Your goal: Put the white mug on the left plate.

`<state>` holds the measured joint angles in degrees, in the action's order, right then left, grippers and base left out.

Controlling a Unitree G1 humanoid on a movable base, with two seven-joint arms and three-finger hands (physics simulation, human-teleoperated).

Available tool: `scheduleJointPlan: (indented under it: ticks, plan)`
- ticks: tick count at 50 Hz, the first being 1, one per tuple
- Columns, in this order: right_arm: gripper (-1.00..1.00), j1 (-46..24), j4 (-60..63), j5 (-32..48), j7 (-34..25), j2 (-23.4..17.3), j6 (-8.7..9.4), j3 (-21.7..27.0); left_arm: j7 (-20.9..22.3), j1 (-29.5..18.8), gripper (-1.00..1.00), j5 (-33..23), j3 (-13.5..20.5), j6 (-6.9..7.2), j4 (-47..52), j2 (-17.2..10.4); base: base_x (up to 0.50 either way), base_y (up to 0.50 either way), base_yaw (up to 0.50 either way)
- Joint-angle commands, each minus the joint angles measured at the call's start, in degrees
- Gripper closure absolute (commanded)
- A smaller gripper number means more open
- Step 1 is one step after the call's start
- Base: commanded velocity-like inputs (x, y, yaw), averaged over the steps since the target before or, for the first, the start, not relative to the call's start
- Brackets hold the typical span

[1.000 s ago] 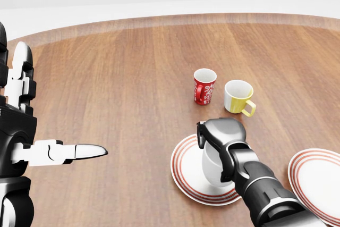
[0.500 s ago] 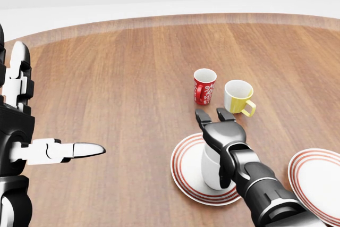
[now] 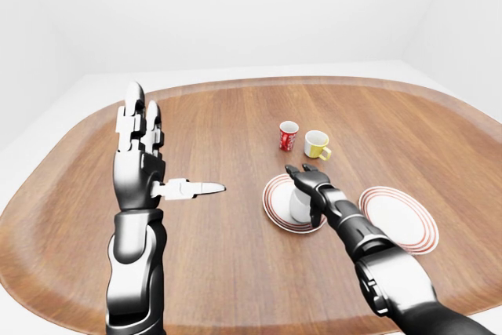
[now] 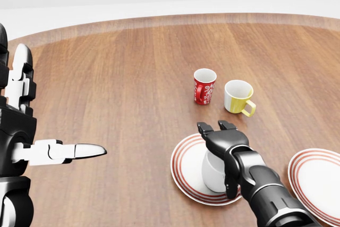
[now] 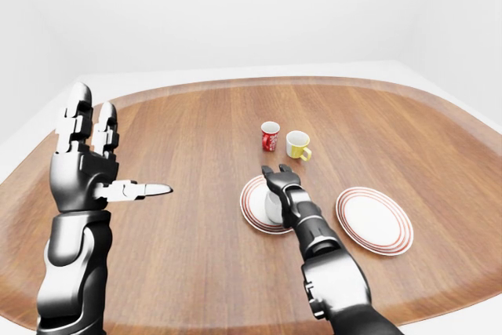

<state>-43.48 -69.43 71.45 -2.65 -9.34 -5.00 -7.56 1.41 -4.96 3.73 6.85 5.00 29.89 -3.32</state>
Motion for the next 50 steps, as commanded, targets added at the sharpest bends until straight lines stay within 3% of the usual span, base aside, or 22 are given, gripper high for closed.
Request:
scheduleJointPlan:
  ticks: [1, 26, 50]
  plan:
    - [-1.00, 2.73, 6.27, -0.05, -4.35, -0.51, 0.00, 0.13, 0.00, 0.09, -1.00, -0.04, -0.19, 0.00, 0.08, 0.11, 0.00, 0.00, 0.00]
    - [-1.00, 5.41, 16.05, -0.34, -9.81, -0.66, 0.00, 1.42, -0.06, 0.12, -1.00, -0.15, -0.28, 0.00, 0.24, 0.15, 0.00, 0.00, 0.00]
    - [-1.00, 12.62, 37.06, -1.55, -21.98, -0.24, 0.00, 3.28, -0.17, 0.09, -1.00, -0.18, -0.16, 0.00, 0.60, 0.12, 0.00, 0.00, 0.00]
